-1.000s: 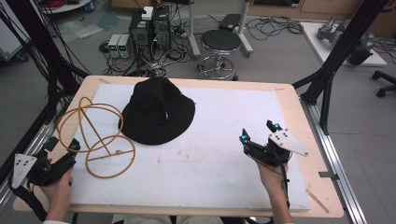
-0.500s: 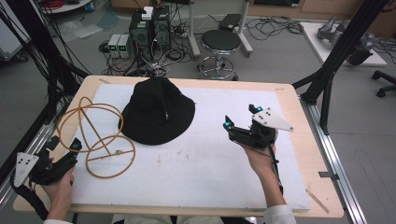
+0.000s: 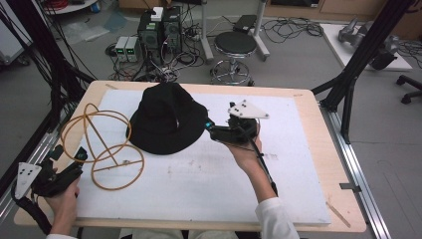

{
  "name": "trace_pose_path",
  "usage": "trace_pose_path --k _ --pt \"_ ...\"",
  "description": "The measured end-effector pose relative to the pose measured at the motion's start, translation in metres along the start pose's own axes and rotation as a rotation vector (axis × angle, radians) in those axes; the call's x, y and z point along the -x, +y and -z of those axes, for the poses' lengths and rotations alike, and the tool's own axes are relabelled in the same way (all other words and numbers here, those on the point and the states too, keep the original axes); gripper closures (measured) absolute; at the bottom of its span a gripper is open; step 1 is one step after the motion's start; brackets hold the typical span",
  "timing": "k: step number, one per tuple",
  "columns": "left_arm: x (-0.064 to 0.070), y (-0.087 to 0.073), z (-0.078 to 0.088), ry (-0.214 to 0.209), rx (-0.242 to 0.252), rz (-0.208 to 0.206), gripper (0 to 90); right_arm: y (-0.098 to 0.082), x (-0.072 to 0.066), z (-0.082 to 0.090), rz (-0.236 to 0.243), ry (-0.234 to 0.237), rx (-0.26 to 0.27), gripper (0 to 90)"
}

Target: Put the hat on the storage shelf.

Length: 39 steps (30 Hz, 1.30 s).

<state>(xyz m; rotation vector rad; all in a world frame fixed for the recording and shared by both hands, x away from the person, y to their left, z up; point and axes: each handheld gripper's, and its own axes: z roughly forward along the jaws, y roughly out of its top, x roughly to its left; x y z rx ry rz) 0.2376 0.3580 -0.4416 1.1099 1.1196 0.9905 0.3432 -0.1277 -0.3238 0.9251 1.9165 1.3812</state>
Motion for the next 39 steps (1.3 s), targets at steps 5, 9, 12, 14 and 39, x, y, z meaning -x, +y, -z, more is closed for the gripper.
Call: trace_pose_path --k 5,9,12,14,39 --pt "0.0 0.0 0.0 -0.001 -0.001 -0.001 22.4 0.004 -0.015 -0.021 0.023 0.026 -0.023 11.7" --pt "0.0 0.0 0.0 -0.003 -0.001 0.0 22.4 0.006 -0.026 -0.038 0.027 0.041 -0.053 11.7" --pt "0.0 0.0 0.0 -0.005 -0.002 -0.001 22.4 0.007 -0.031 -0.047 0.032 0.04 -0.06 11.7" --pt "0.0 0.0 0.0 -0.007 -0.001 -0.002 22.4 0.008 -0.037 -0.058 0.026 0.047 -0.066 11.7" --pt "-0.001 -0.001 -0.001 -0.006 -0.004 -0.001 22.1 -0.018 -0.078 -0.152 0.039 0.058 -0.119 11.9"
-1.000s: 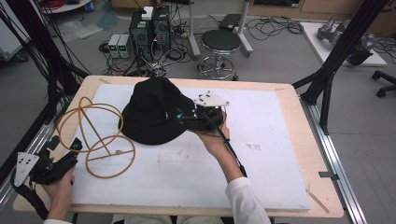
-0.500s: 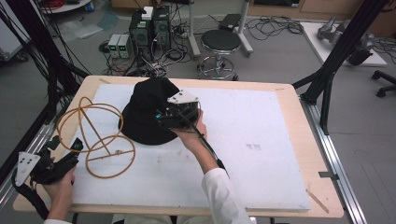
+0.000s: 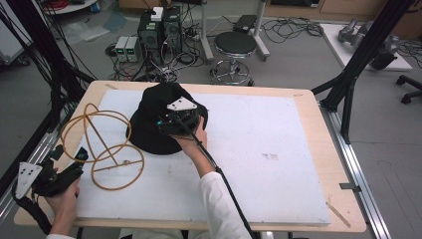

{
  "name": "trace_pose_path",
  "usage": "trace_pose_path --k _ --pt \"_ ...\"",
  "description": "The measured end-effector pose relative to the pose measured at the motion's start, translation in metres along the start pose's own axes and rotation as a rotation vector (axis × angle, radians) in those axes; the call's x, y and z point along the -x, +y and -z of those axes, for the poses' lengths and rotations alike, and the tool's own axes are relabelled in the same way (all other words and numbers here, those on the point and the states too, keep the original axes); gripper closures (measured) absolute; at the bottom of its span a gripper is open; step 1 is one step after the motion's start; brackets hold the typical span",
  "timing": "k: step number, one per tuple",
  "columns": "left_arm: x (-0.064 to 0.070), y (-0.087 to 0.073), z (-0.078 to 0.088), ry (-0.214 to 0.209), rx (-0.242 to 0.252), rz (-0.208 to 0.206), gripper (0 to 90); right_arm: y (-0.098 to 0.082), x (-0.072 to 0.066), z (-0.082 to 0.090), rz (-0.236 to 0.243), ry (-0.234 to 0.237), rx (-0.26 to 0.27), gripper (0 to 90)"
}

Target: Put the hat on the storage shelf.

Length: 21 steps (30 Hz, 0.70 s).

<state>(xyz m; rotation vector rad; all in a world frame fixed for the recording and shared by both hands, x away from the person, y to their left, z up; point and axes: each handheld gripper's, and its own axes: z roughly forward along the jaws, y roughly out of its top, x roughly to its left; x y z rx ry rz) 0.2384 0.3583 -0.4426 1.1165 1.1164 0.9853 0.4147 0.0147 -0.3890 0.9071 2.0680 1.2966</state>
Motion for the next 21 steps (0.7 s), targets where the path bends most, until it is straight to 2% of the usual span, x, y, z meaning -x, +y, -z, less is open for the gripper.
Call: trace_pose_path --k 4,9,12,14,18,20,21 --pt "0.0 0.0 0.0 0.0 0.0 0.0 22.1 -0.005 0.002 -0.01 -0.028 -0.016 -0.023 13.3" --pt "0.0 0.0 0.0 -0.003 -0.001 0.006 22.1 -0.01 0.004 -0.015 -0.04 0.0 -0.048 24.7" --pt "0.0 0.0 0.0 -0.005 0.001 0.006 22.1 -0.011 0.004 -0.016 -0.055 -0.002 -0.036 29.8" --pt "0.0 0.0 0.0 -0.006 0.0 0.013 22.1 -0.01 0.002 -0.015 -0.04 -0.019 -0.03 34.5" --pt "-0.001 0.0 0.001 -0.002 0.003 0.008 22.2 -0.009 -0.003 -0.016 -0.029 -0.004 -0.038 54.8" --pt "-0.001 0.0 0.001 0.0 0.003 0.005 22.2 -0.01 -0.005 -0.017 -0.036 -0.028 -0.046 70.3" --pt "-0.002 0.0 0.001 0.001 0.003 0.006 22.2 -0.01 -0.004 -0.017 -0.056 -0.032 -0.05 77.7"
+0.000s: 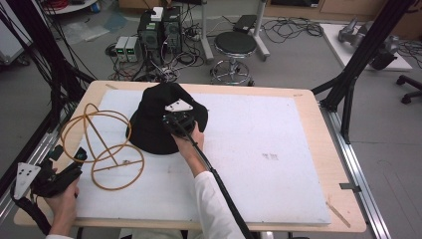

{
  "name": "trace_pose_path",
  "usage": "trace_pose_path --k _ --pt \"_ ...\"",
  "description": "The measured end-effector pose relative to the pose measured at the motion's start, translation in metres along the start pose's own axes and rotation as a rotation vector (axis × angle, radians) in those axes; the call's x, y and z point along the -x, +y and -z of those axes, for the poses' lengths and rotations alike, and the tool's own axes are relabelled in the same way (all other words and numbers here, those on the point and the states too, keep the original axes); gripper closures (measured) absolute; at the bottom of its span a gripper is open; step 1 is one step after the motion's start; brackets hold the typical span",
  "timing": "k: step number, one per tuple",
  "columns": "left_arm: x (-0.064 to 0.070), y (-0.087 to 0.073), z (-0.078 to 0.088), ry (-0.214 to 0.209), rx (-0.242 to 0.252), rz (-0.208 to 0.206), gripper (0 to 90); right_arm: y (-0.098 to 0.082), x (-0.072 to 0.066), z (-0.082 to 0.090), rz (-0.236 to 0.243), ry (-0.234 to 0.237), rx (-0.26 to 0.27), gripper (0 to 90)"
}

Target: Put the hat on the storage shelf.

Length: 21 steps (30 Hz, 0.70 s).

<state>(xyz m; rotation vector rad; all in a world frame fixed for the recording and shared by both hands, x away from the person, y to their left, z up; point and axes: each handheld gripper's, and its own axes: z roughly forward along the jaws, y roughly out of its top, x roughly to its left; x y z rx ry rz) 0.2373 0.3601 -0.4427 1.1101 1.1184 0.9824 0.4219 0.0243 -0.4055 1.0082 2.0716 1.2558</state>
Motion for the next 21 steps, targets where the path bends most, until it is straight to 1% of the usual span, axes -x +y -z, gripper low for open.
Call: trace_pose_path --k 1,2,3,4,7,9,12,16,17,21 --pt "0.0 0.0 0.0 0.001 -0.001 -0.001 22.2 0.0 0.003 0.001 -0.031 0.012 -0.002 82.6" --pt "0.0 0.0 0.0 0.001 -0.001 -0.001 22.2 0.0 0.005 0.001 -0.063 0.026 0.0 85.4" --pt "0.0 0.0 0.0 -0.001 -0.001 0.0 22.2 0.0 0.008 0.001 -0.088 0.04 -0.001 86.3" --pt "0.0 0.0 0.0 -0.001 -0.001 0.0 22.2 0.0 0.009 0.002 -0.101 0.047 -0.004 86.7" --pt "0.0 0.0 0.0 -0.003 -0.002 -0.001 22.2 0.0 0.01 0.003 -0.113 0.055 -0.005 87.3" --pt "0.001 0.0 0.0 -0.004 -0.002 -0.003 22.3 0.0 0.011 0.003 -0.12 0.057 0.005 87.4" --pt "0.001 0.0 0.0 -0.003 0.003 -0.005 22.2 -0.001 0.009 0.004 -0.12 0.043 0.016 87.3" --pt "0.0 0.0 0.0 -0.001 0.002 -0.004 22.3 -0.003 0.008 0.005 -0.119 0.041 0.026 87.2" --pt "0.0 0.0 0.0 -0.001 0.002 -0.004 22.3 -0.003 0.008 0.007 -0.129 0.045 0.029 87.1" --pt "0.001 -0.001 0.0 -0.001 -0.004 -0.014 22.3 -0.003 0.011 0.011 -0.139 0.034 0.048 87.1"
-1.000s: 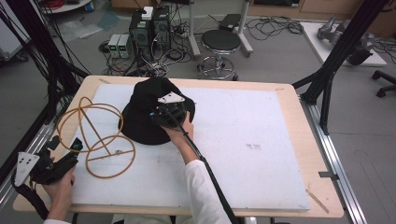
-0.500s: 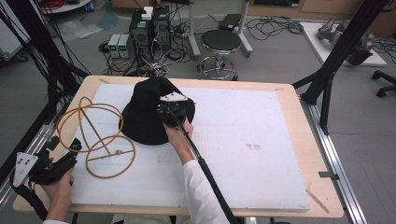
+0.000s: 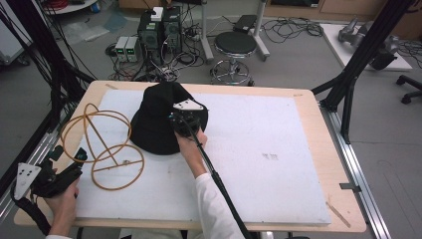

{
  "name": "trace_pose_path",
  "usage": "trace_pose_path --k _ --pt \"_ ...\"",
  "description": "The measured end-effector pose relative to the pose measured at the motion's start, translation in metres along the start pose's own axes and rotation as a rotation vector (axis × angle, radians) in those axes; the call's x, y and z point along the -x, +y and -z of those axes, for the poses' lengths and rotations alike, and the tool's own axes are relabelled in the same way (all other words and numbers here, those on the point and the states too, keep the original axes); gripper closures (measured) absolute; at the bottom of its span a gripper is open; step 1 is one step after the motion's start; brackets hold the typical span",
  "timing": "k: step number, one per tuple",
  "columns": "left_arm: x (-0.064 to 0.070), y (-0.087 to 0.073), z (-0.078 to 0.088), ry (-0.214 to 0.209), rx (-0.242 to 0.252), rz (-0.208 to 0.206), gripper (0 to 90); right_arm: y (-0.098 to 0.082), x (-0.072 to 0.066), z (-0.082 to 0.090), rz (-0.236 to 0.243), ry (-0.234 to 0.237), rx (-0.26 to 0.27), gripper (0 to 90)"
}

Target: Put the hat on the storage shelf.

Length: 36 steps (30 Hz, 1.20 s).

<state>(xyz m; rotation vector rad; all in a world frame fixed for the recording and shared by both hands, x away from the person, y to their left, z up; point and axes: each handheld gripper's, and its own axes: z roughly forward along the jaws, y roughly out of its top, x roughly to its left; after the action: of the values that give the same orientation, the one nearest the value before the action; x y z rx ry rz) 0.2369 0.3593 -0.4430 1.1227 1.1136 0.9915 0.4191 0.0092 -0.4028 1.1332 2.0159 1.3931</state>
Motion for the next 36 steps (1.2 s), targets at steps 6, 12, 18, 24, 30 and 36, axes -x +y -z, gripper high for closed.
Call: trace_pose_path --k 6,12,18,24,30,36 --pt "0.001 0.0 -0.001 -0.005 -0.009 -0.005 22.3 0.003 0.008 0.01 -0.019 -0.001 0.031 87.1" --pt "0.001 0.0 -0.001 -0.009 -0.008 -0.003 22.3 0.008 0.018 0.023 -0.032 0.006 0.064 87.2" --pt "0.002 0.0 -0.001 -0.017 -0.011 -0.004 22.3 0.018 0.027 0.041 -0.038 0.018 0.134 87.1" --pt "0.003 0.0 -0.001 -0.018 -0.012 -0.007 22.4 0.031 0.037 0.065 -0.053 0.025 0.236 87.1" --pt "0.003 0.0 -0.001 -0.019 -0.013 -0.006 22.4 0.041 0.043 0.087 -0.044 0.023 0.309 87.1" --pt "0.003 -0.001 -0.002 -0.022 -0.012 -0.007 22.4 0.049 0.045 0.109 -0.043 0.038 0.398 87.1"
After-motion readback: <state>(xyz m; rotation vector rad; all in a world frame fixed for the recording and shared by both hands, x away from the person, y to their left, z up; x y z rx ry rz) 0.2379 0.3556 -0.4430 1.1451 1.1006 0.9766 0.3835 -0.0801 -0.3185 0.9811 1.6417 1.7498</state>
